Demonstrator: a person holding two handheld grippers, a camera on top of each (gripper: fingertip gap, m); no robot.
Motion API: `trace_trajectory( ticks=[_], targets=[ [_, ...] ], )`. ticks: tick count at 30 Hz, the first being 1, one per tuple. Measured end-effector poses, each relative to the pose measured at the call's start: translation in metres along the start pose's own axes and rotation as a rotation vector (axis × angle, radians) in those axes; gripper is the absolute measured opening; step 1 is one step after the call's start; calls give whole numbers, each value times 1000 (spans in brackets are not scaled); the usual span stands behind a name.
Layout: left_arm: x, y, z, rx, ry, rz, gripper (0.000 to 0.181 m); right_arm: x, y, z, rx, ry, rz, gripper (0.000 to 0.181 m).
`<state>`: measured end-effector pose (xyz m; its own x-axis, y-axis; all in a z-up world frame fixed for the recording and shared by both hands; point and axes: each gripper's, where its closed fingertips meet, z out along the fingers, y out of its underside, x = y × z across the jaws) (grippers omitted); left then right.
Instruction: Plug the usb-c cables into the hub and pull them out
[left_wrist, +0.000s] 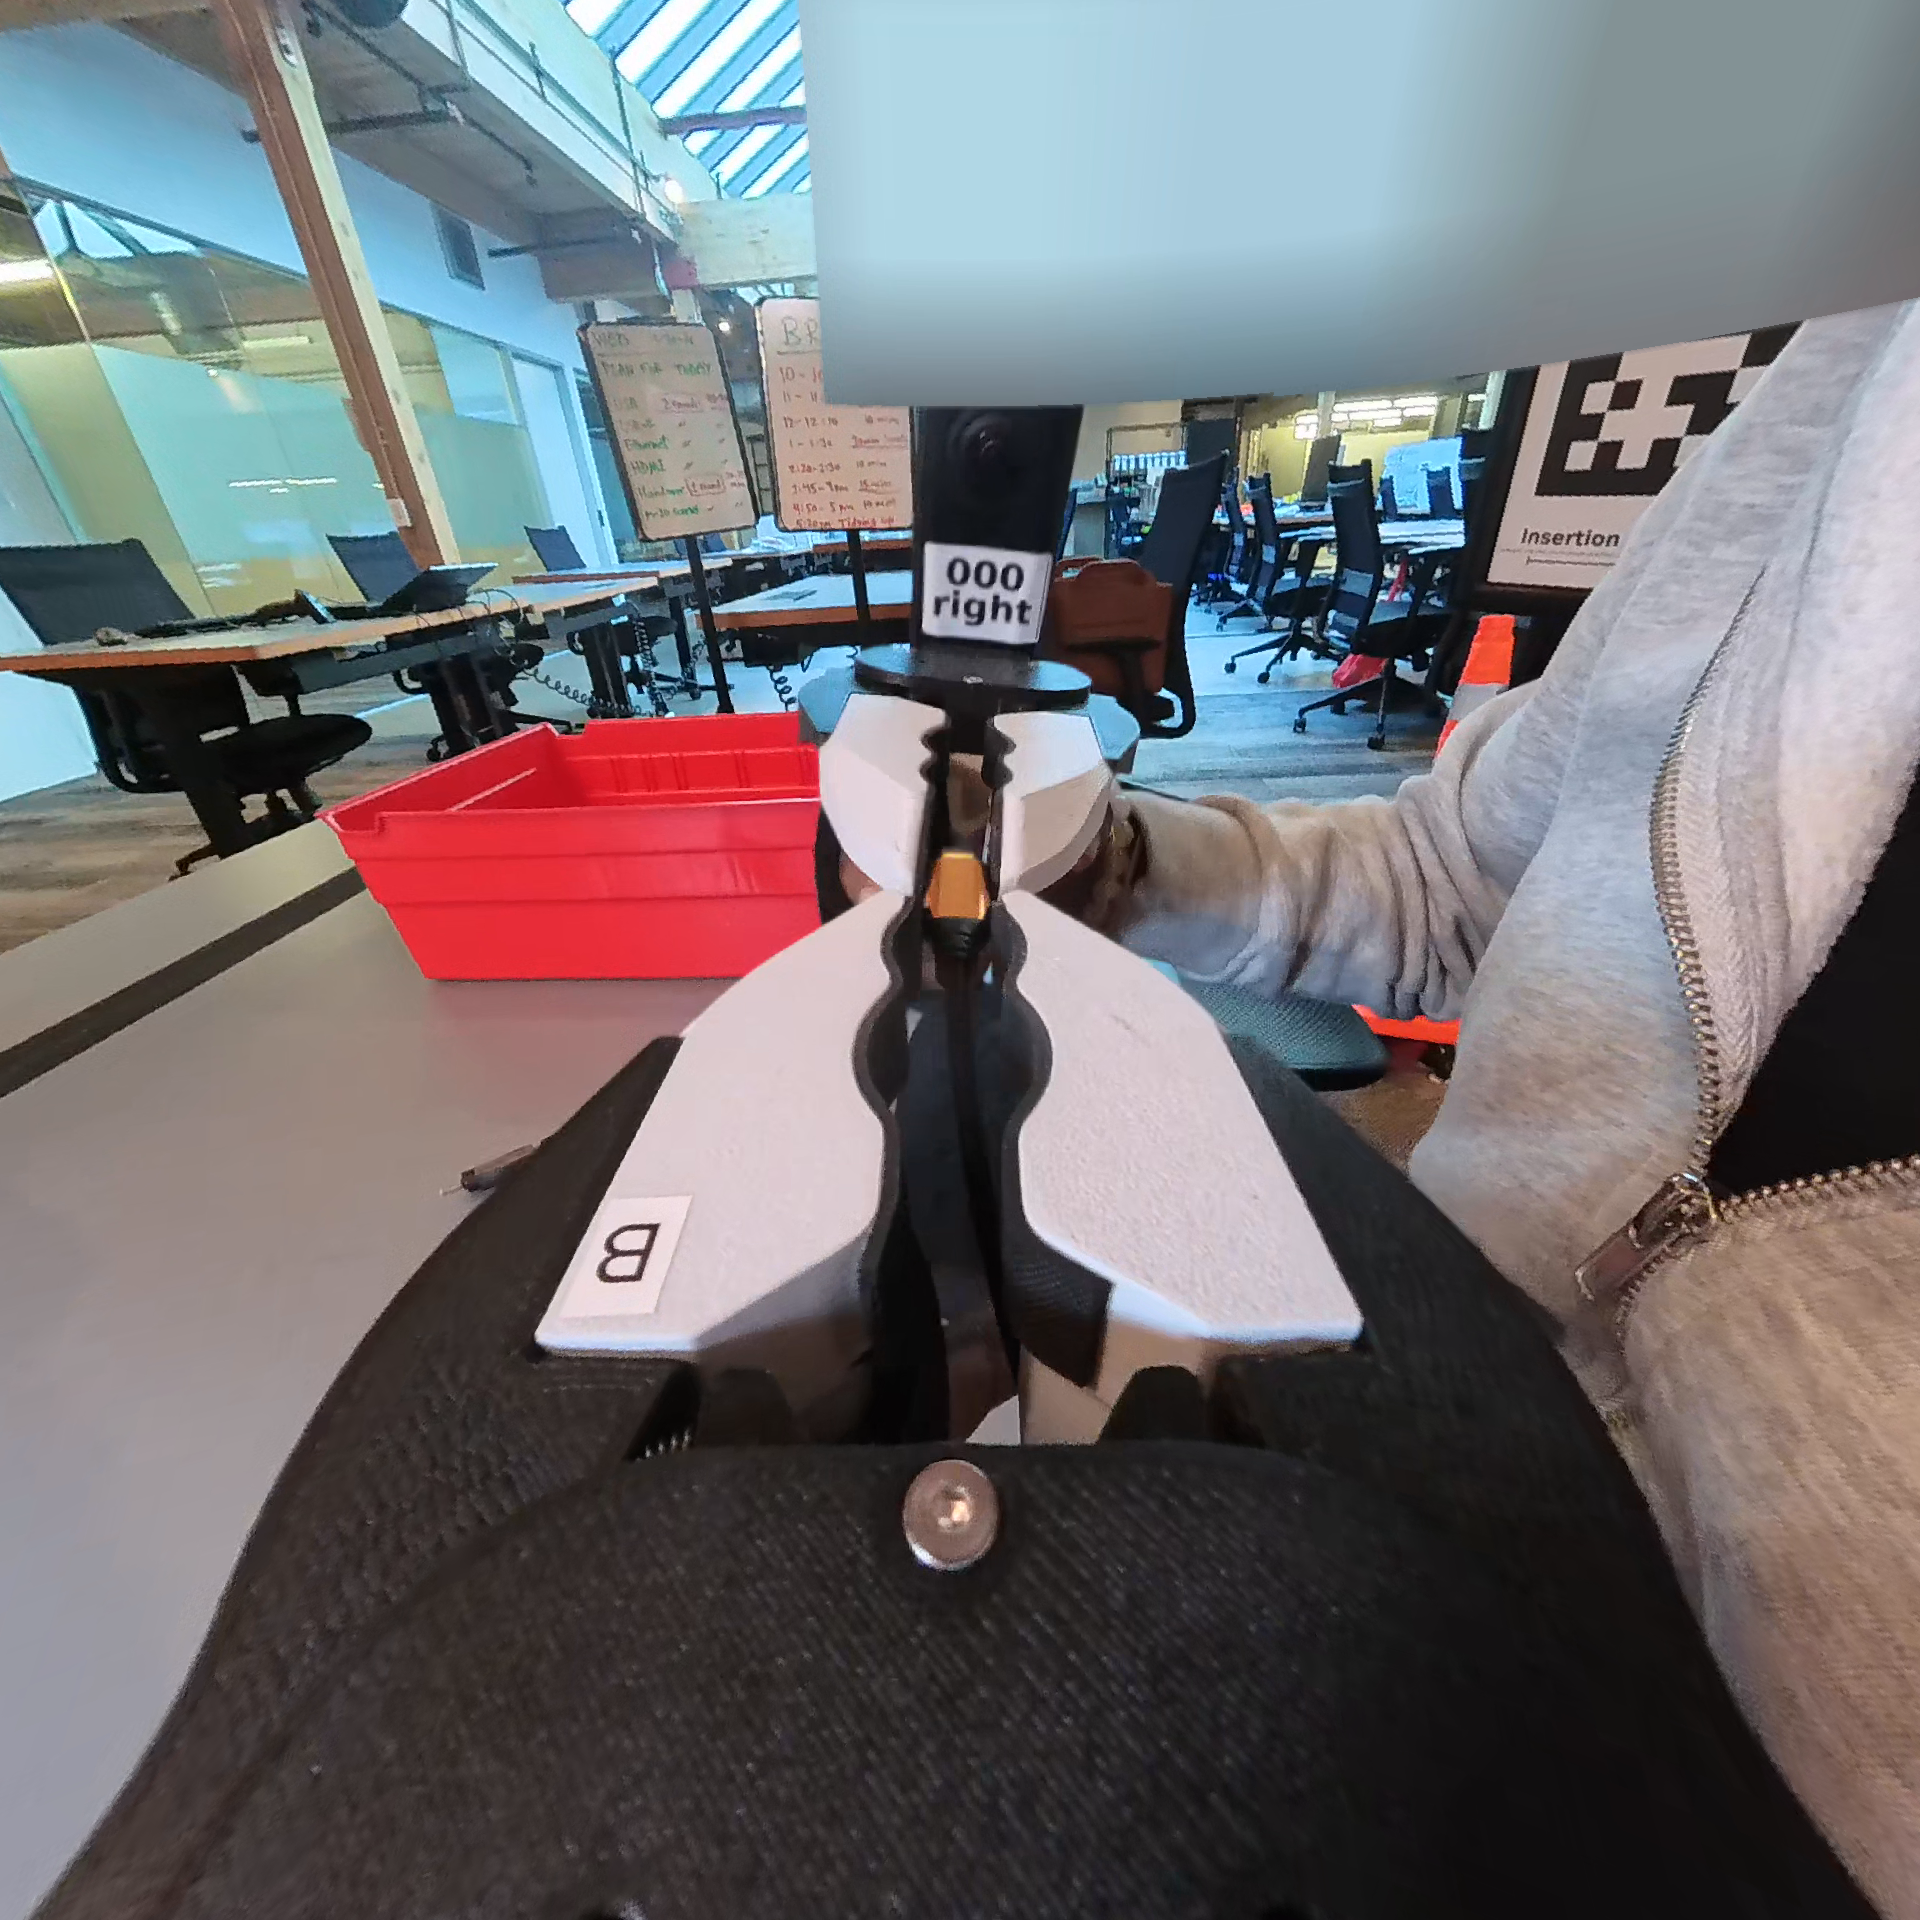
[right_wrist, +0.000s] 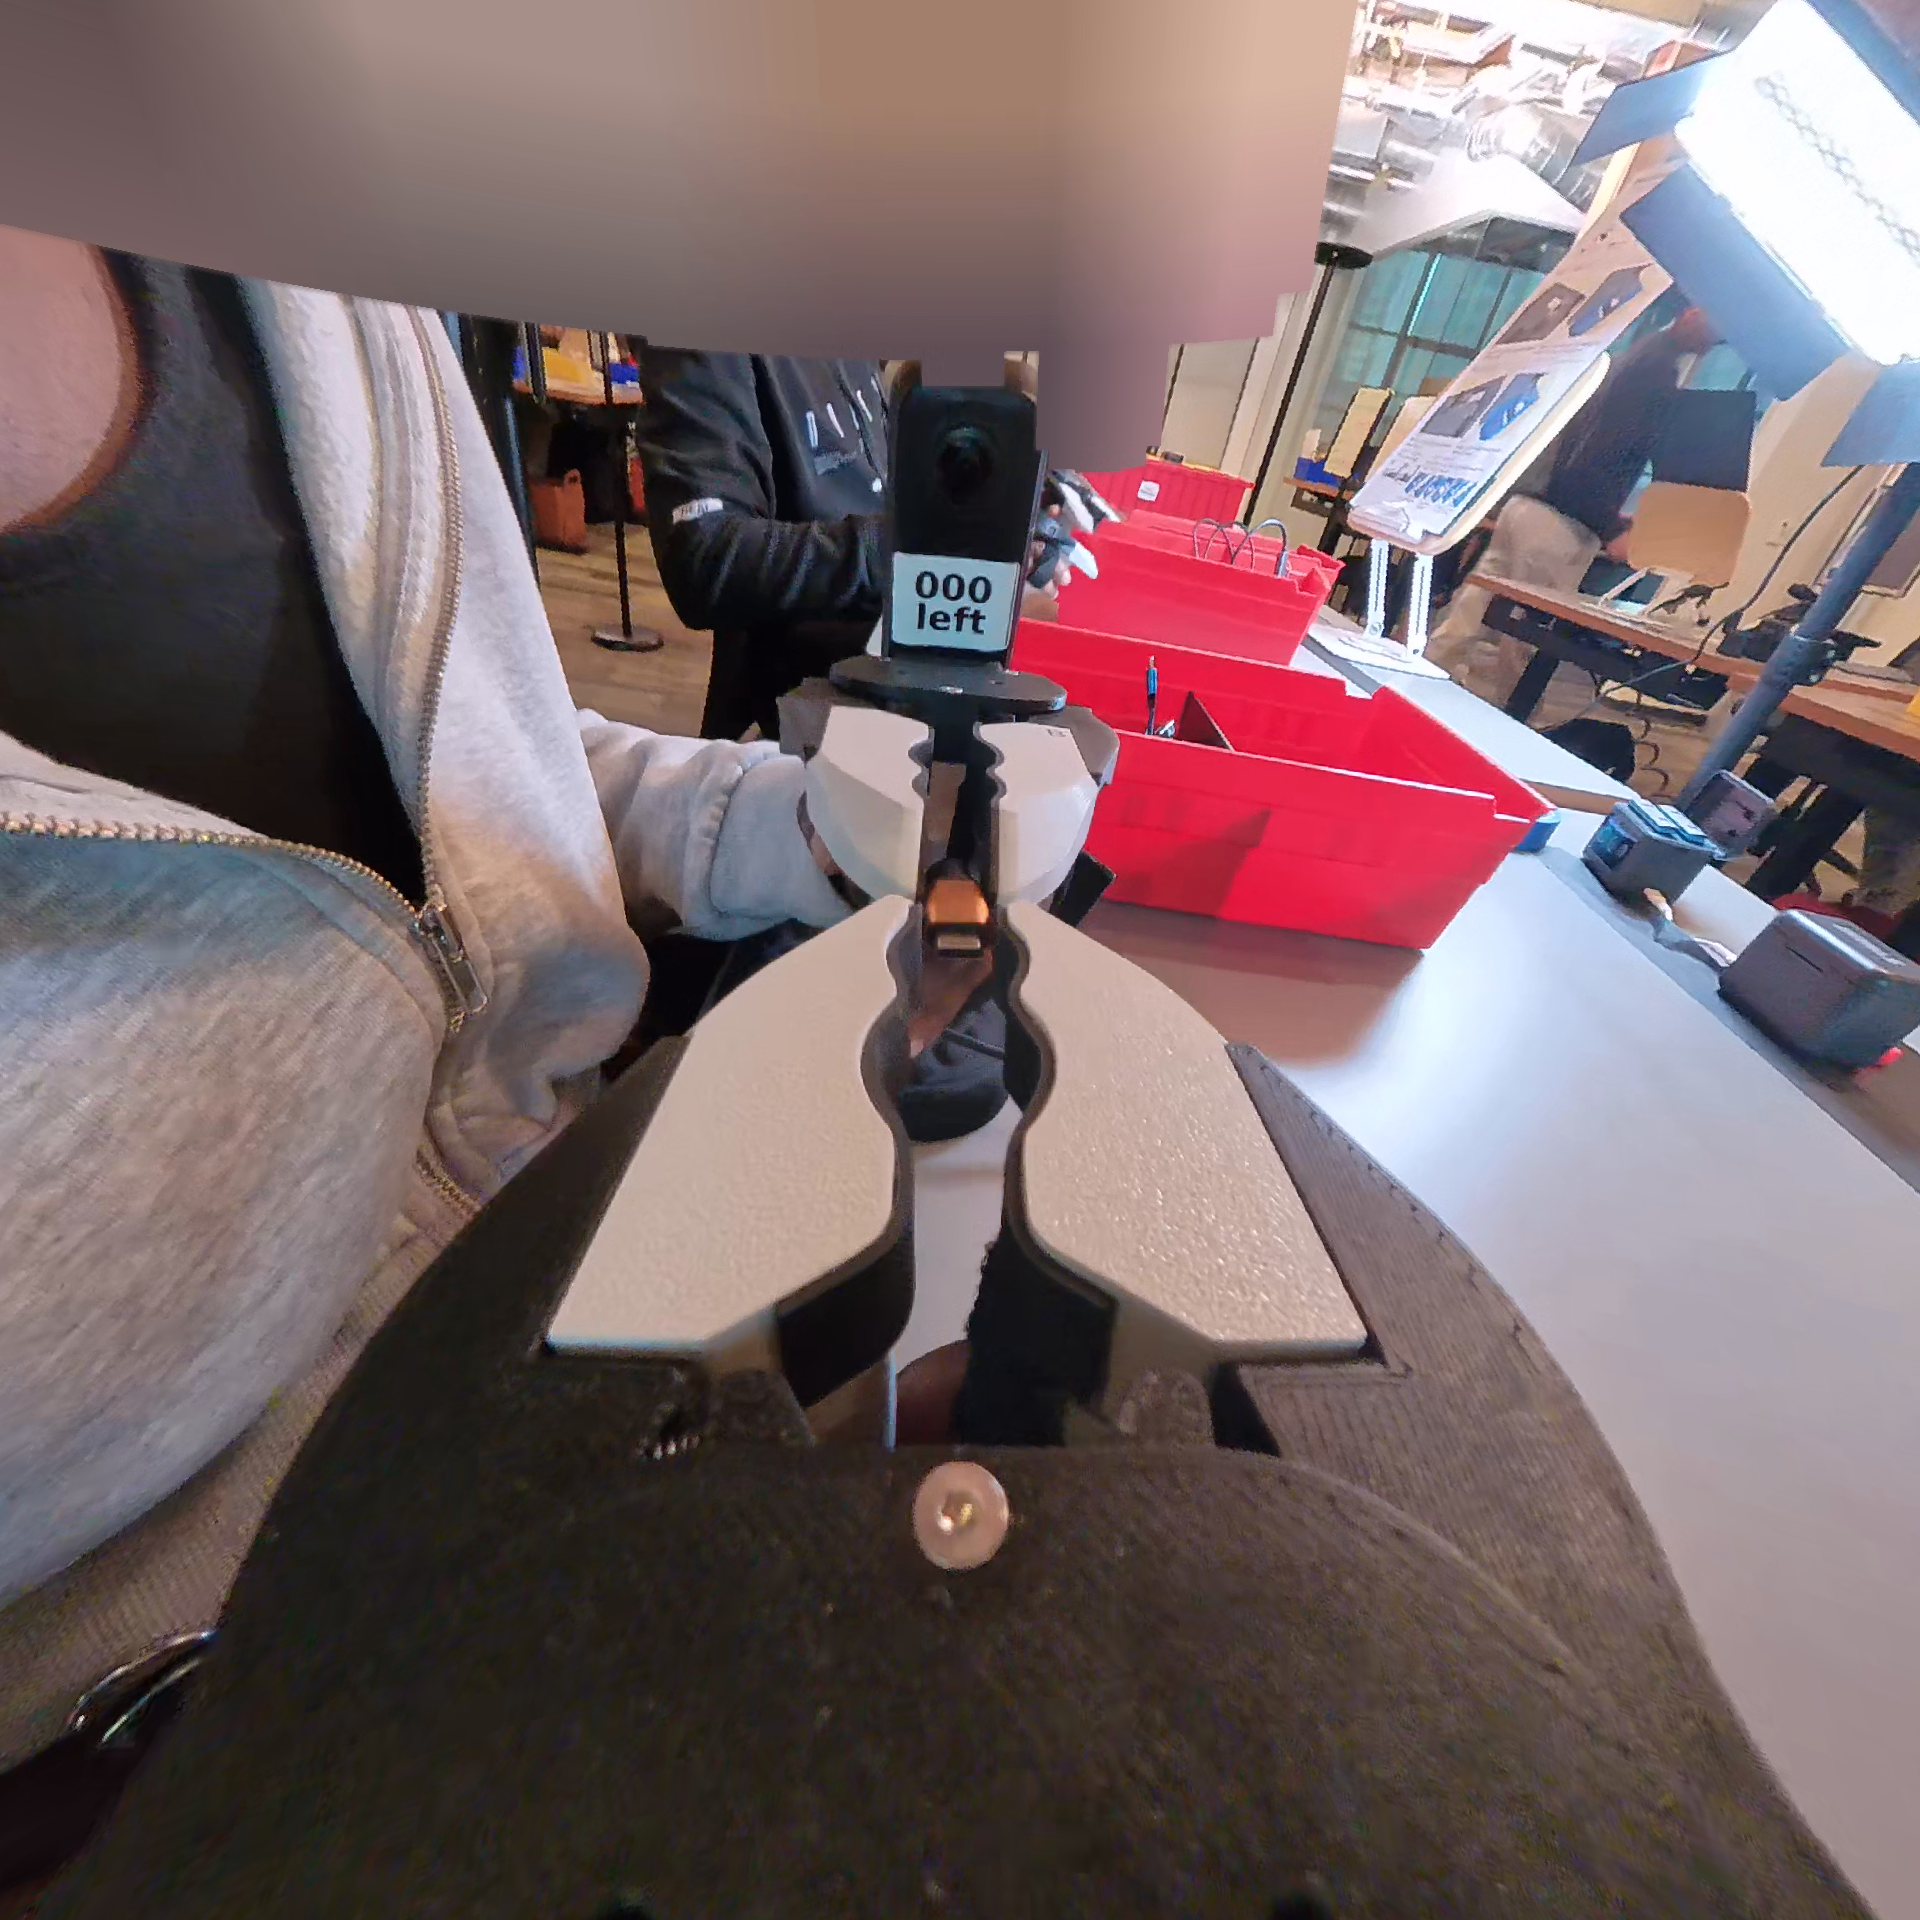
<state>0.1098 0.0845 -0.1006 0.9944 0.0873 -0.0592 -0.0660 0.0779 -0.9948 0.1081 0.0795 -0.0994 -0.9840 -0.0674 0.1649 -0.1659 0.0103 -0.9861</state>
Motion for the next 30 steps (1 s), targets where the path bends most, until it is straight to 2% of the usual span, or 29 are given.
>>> trace_trajectory(
  ticks=[5, 8, 21, 30],
  targets=[
    [0, 1, 2, 5, -16, -2, 13, 1, -1, -2, 53, -3, 35, 11],
    [-1, 3, 3, 6, -34, 17, 24, 3, -4, -4, 127, 0, 84, 11],
    [-3, 1, 2, 21, -42, 1, 13, 4, -3, 2, 169, 5, 102, 11],
    [-2, 3, 2, 17, -38, 9, 13, 3, -5, 3, 180, 0, 104, 11]
  ],
)
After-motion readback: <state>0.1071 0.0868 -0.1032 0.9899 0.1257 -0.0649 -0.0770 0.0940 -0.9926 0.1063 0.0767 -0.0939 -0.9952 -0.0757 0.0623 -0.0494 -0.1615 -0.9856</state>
